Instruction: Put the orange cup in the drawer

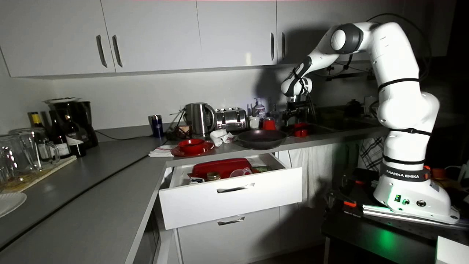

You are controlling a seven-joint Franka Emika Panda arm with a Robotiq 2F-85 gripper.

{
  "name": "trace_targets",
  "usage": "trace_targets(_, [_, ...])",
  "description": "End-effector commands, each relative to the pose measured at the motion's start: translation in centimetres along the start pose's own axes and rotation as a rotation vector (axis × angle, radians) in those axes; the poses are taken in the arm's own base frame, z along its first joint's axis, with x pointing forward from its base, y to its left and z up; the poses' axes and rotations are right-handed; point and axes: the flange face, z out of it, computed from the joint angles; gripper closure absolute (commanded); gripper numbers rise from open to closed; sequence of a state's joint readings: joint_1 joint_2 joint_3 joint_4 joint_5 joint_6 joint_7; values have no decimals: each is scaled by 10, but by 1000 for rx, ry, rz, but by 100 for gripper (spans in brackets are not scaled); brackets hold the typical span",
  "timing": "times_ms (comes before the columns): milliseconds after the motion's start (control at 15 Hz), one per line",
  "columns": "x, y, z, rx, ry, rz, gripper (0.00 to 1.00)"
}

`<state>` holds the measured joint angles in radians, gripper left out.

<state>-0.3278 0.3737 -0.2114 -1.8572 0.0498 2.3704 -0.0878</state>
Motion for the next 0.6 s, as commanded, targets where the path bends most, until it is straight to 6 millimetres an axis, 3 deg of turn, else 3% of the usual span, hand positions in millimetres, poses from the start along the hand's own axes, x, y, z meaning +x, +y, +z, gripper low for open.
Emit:
trace_targets(0, [3,-3,5,21,3,-29,0])
trace_targets(533, [2,2,11,24,-9,-22,0])
